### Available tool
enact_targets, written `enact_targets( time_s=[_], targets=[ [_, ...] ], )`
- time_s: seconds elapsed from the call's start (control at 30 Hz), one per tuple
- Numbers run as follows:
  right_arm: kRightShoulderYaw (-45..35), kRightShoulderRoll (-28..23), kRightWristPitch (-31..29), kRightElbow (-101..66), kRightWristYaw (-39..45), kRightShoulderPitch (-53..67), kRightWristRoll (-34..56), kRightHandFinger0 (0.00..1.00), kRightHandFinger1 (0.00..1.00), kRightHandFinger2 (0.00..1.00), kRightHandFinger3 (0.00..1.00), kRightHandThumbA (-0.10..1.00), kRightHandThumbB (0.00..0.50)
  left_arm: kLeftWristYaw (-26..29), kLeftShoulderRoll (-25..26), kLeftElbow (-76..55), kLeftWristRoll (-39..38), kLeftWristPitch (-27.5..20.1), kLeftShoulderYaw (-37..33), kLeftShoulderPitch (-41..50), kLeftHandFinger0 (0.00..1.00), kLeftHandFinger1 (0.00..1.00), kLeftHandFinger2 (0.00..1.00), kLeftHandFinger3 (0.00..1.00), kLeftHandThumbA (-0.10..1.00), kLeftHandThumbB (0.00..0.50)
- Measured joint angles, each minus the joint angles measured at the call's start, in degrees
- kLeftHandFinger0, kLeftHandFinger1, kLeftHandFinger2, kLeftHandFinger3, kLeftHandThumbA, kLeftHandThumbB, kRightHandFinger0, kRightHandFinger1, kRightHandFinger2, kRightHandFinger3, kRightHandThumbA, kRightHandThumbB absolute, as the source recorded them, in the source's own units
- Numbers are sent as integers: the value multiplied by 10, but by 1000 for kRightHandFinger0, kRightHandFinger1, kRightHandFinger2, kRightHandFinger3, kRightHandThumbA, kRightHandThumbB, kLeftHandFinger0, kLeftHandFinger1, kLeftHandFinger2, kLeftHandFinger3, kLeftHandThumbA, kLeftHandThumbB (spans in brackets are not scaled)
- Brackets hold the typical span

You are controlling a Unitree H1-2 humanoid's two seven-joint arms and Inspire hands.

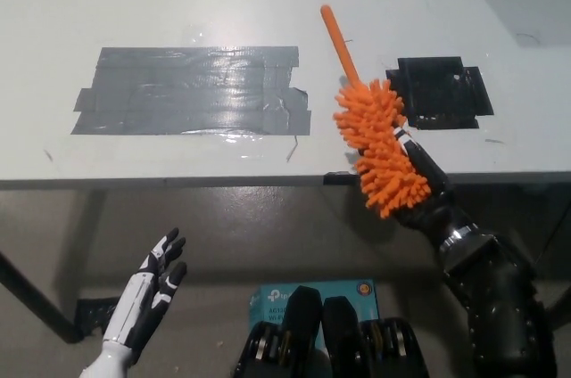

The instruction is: An orange duster is kept infront of the robot in the middle of the table and the robot extends its right arm to grab the duster, picks it up and hands it to a person

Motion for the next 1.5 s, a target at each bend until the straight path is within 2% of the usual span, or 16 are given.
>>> enact_targets(
  time_s=[0.53, 0.6, 0.63, 0.7, 0.8, 0.93, 1.07, 1.17, 1.37, 1.4, 1.43, 1.47, 1.5],
  targets=[
    [20, 16, 4, -43, -104, 0, 133, 0, 311, 588, 971, -100, 73, -10, 4, -2, -6, 0, 1, -11, 850, 1000, 1000, 1000, 877, 161],
    [20, 16, 5, -43, -113, -1, 140, 0, 321, 599, 981, -100, 82, -11, 4, -3, -7, 0, 1, -11, 849, 1000, 1000, 1000, 876, 161],
    [20, 16, 5, -42, -116, -1, 143, 0, 377, 680, 1000, -100, 58, -11, 4, -4, -7, 1, 1, -11, 849, 1000, 1000, 1000, 875, 158],
    [20, 14, 5, -36, -130, -8, 150, 0, 354, 637, 1000, -100, 62, -15, 4, -5, -7, 1, 1, -12, 850, 1000, 1000, 1000, 875, 154],
    [20, 11, 5, -26, -148, -20, 155, 0, 338, 628, 1000, -100, 76, -15, 4, -7, -7, 1, 1, -13, 847, 1000, 1000, 1000, 874, 154],
    [18, 11, 5, -9, -185, -47, 157, 0, 317, 595, 1000, -100, 65, -15, 4, -10, -7, 4, 1, -16, 847, 1000, 1000, 1000, 870, 155],
    [16, 11, 5, 8, -211, -63, 157, 0, 302, 586, 980, -100, 56, -15, 4, -10, -7, 5, 2, -16, 850, 1000, 1000, 1000, 868, 155],
    [15, 11, 5, 18, -220, -69, 157, 0, 301, 609, 1000, -100, 75, -15, 4, -10, -8, 5, 2, -16, 848, 1000, 1000, 1000, 867, 153],
    [8, 12, 5, 40, -238, -78, 157, 0, 275, 582, 990, -100, 87, -15, 5, -10, -8, 5, 2, -17, 847, 1000, 1000, 1000, 871, 160],
    [8, 12, 5, 43, -241, -80, 157, 0, 306, 680, 1000, -100, 121, -15, 5, -10, -8, 5, 2, -18, 848, 1000, 1000, 1000, 870, 161],
    [7, 12, 5, 45, -244, -81, 157, 0, 306, 680, 1000, -100, 121, -15, 5, -10, -9, 5, 2, -18, 848, 1000, 1000, 1000, 870, 161],
    [7, 12, 5, 46, -245, -83, 157, 54, 368, 768, 1000, -100, 141, -15, 5, -10, -9, 5, 2, -18, 848, 1000, 1000, 1000, 870, 161],
    [6, 12, 5, 46, -246, -84, 157, 54, 368, 768, 1000, -100, 141, -15, 5, -10, -9, 6, 2, -19, 848, 1000, 1000, 1000, 870, 161]
  ],
)
